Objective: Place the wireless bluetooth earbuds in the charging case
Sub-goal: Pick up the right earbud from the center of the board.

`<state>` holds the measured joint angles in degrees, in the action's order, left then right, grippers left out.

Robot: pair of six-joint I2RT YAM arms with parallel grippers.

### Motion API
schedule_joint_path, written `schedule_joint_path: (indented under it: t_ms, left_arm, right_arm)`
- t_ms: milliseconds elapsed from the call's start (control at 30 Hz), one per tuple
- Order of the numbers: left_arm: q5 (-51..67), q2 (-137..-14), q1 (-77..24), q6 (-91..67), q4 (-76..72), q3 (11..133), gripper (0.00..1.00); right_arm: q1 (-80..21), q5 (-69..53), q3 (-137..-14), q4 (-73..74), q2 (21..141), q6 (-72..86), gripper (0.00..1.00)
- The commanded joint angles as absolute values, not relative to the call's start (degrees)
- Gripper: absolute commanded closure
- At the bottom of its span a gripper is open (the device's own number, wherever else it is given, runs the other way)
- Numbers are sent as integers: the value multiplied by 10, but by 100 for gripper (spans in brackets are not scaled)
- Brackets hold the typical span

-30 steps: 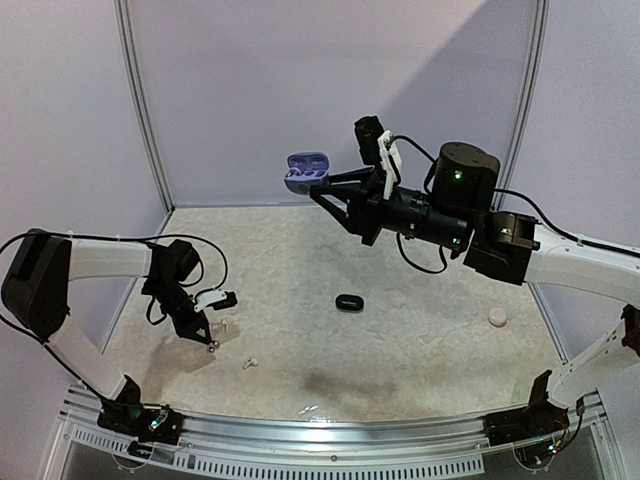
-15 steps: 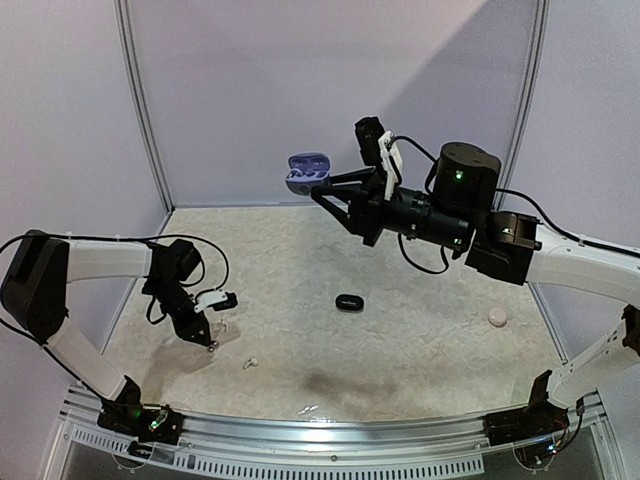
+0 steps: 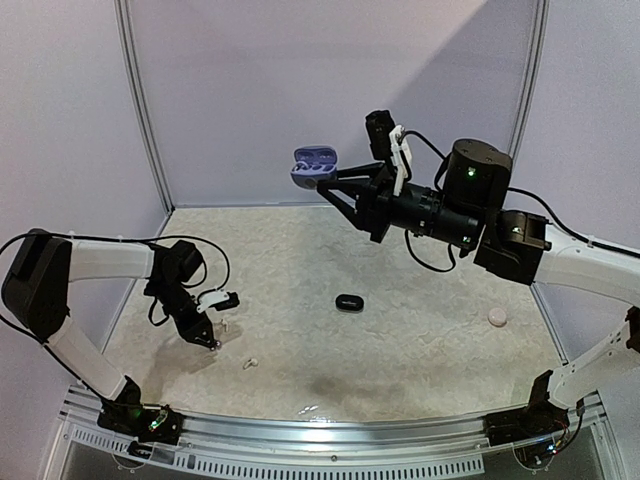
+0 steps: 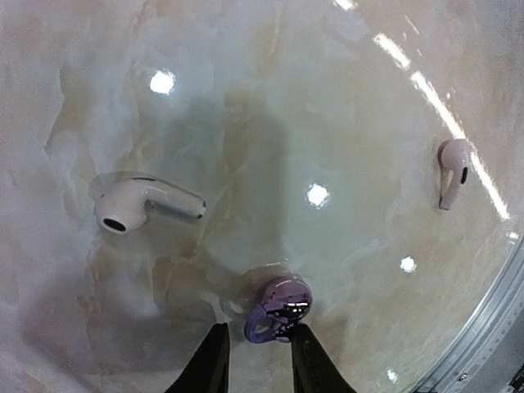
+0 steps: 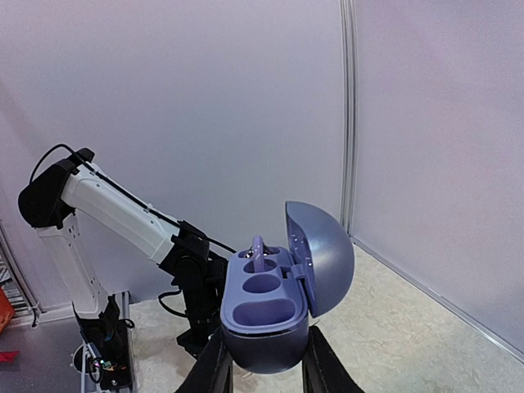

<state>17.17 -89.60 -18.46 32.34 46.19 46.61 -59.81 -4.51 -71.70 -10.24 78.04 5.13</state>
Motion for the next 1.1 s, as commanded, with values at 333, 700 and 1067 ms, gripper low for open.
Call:
schedule_joint_path:
  t_ms: [333, 700, 1067]
  left_arm:
    - [173, -909, -225, 328, 444, 450, 79]
    - [168, -894, -227, 339, 470, 465, 86]
    - [166, -889, -226, 352, 476, 482, 95]
  right_arm:
    - [-595, -23, -697, -92, 759, 56, 100]
    - [-595, -24, -697, -96, 762, 58, 100]
    - [-594, -25, -693, -92, 761, 61, 100]
